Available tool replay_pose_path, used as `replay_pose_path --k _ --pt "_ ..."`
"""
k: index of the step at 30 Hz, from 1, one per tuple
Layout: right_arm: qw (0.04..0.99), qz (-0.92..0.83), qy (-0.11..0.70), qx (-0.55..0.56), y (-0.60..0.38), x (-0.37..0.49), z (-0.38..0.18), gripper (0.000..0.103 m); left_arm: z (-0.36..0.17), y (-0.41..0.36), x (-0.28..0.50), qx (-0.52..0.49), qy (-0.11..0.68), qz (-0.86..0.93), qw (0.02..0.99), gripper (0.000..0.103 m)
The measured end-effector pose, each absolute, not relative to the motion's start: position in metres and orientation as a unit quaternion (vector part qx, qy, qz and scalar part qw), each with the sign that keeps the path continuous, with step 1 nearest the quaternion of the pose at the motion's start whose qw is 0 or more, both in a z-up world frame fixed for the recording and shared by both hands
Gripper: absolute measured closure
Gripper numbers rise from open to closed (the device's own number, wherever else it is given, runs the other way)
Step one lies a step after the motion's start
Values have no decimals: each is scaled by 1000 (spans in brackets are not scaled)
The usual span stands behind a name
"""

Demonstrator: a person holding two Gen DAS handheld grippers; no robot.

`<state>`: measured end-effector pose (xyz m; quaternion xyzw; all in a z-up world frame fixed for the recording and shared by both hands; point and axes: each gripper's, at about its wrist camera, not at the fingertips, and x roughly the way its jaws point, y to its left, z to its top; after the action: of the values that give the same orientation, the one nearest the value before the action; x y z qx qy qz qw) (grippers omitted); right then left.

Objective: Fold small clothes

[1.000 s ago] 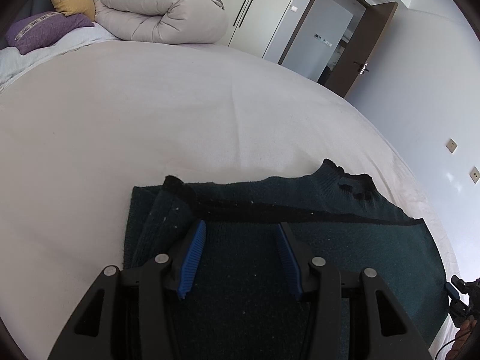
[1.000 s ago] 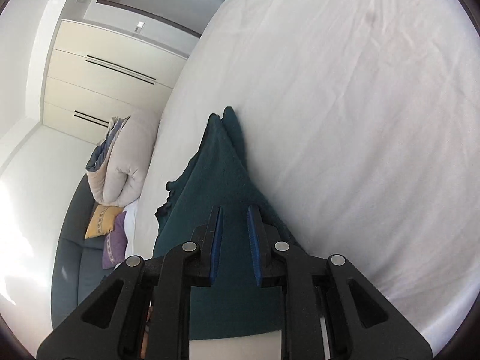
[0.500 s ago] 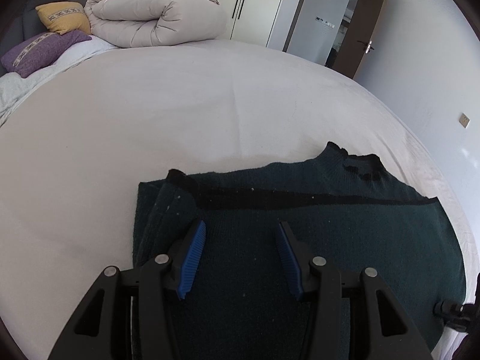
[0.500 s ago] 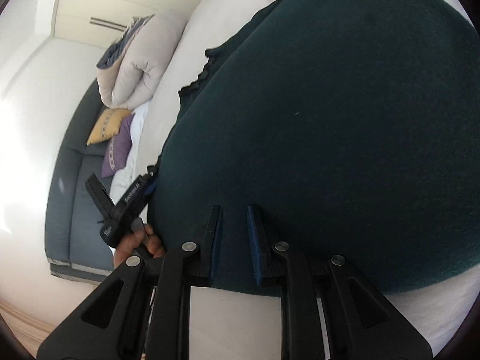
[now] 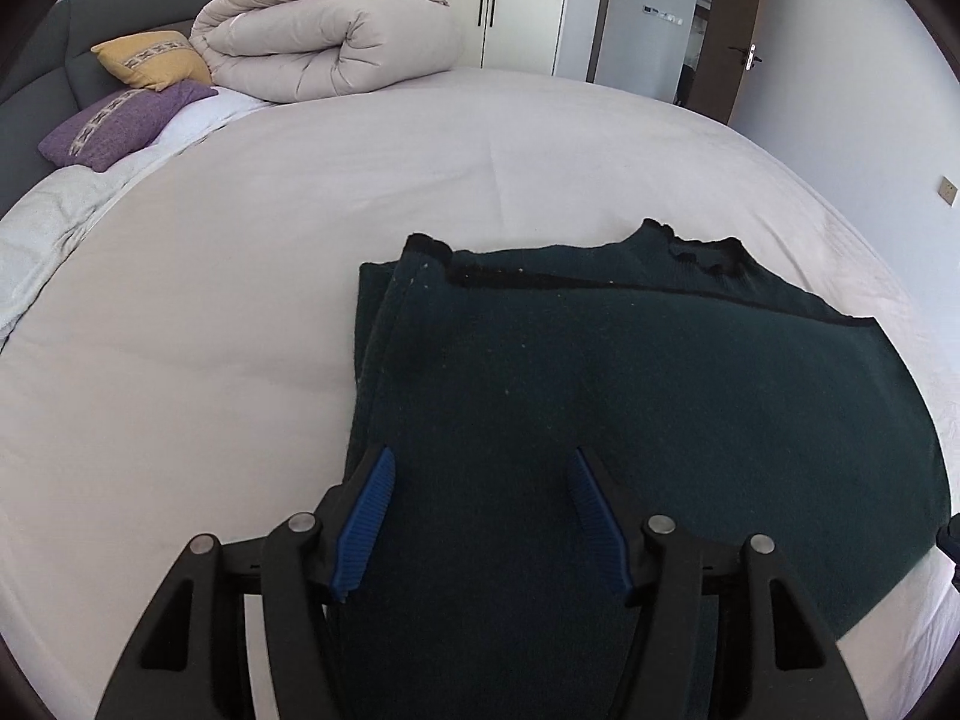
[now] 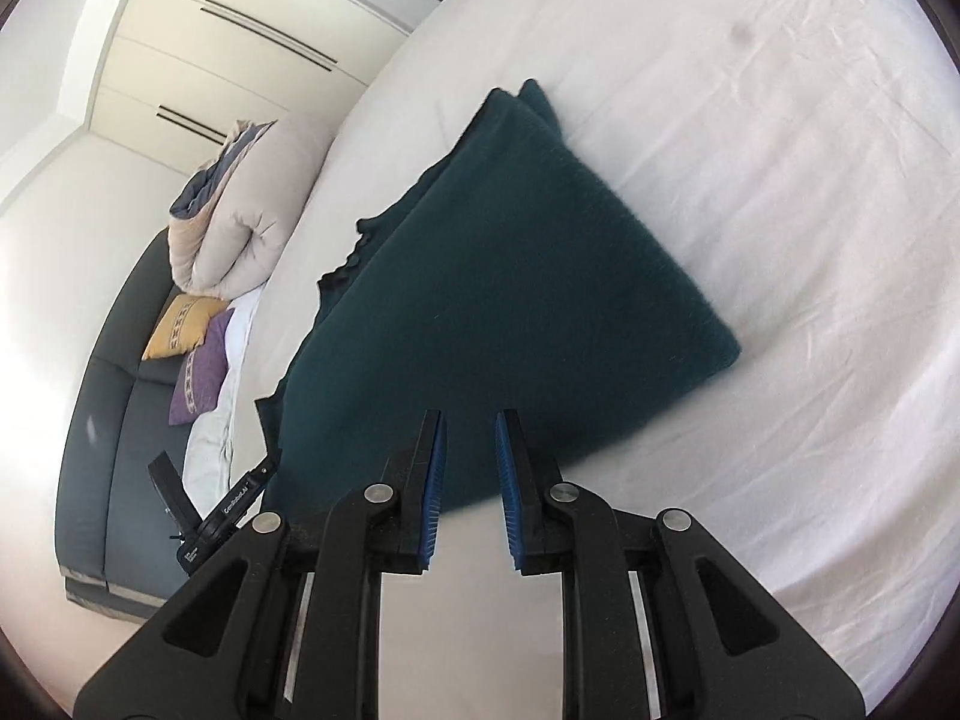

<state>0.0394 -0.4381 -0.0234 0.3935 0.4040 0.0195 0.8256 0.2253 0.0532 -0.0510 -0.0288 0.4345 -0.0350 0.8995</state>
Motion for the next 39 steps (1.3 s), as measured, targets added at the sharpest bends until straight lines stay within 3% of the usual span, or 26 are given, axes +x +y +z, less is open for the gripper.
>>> replay_pose_path --k 8,15,25,26,27,28,30,39 --pt "822 95 430 361 -381 67 -12 86 -39 25 190 -43 441 -87 892 40" --pt "804 125 465 349 -346 104 -32 86 -69 13 190 -28 469 -106 876 39" --pt "811 37 425 401 -430 76 -42 86 -56 95 170 -109 448 -88 883 48" --pt "816 26 421 395 -438 72 -37 84 -52 104 166 -117 442 -77 886 48" --pt "823 16 416 387 -443 67 -30 73 -47 114 164 -128 433 -66 890 42" --pt "830 12 408 380 -446 63 -23 50 -42 124 162 -134 424 -47 894 27" --pt "844 14 382 378 -447 52 -8 29 -35 140 161 -156 408 -34 899 16" --pt "839 132 390 356 -390 74 18 29 -76 151 194 -287 492 -124 813 17"
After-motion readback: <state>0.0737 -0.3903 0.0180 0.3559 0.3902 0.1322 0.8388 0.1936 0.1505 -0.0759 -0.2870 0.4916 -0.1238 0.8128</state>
